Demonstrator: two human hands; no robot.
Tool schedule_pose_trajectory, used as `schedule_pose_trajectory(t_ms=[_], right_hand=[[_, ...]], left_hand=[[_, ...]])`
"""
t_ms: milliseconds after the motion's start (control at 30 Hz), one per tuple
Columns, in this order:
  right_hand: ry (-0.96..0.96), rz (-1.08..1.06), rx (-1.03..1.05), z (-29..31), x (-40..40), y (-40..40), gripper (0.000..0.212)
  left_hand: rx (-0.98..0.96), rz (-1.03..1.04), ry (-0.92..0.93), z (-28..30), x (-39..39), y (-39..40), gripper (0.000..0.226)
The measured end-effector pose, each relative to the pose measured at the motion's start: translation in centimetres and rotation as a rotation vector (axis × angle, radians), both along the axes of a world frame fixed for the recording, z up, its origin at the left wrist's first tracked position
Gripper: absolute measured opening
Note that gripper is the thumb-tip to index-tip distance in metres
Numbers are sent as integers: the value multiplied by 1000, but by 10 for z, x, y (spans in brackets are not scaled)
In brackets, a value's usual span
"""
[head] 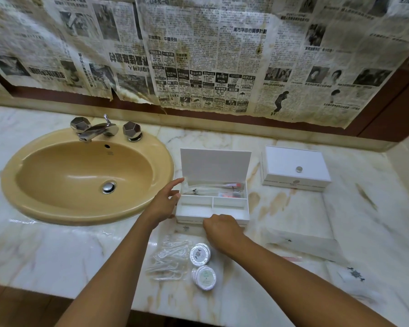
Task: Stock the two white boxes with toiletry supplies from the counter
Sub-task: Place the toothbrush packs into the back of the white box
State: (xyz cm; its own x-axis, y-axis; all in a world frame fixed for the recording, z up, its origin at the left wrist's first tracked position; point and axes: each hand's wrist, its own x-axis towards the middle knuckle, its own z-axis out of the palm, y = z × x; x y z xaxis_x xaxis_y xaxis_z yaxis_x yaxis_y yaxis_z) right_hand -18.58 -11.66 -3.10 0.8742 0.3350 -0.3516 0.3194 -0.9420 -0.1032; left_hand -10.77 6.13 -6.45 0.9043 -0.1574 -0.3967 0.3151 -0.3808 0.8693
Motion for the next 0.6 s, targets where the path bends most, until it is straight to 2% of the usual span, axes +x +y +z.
schedule_pose_trajectory(t_ms=[400, 600], right_hand=[[-93, -62, 120, 34, 19, 1, 16], [-247, -106, 152, 62, 46, -12, 16]], left_hand=[[33, -27, -50, -2, 1, 3, 43], [-38, -23, -1, -1, 2, 5, 46]])
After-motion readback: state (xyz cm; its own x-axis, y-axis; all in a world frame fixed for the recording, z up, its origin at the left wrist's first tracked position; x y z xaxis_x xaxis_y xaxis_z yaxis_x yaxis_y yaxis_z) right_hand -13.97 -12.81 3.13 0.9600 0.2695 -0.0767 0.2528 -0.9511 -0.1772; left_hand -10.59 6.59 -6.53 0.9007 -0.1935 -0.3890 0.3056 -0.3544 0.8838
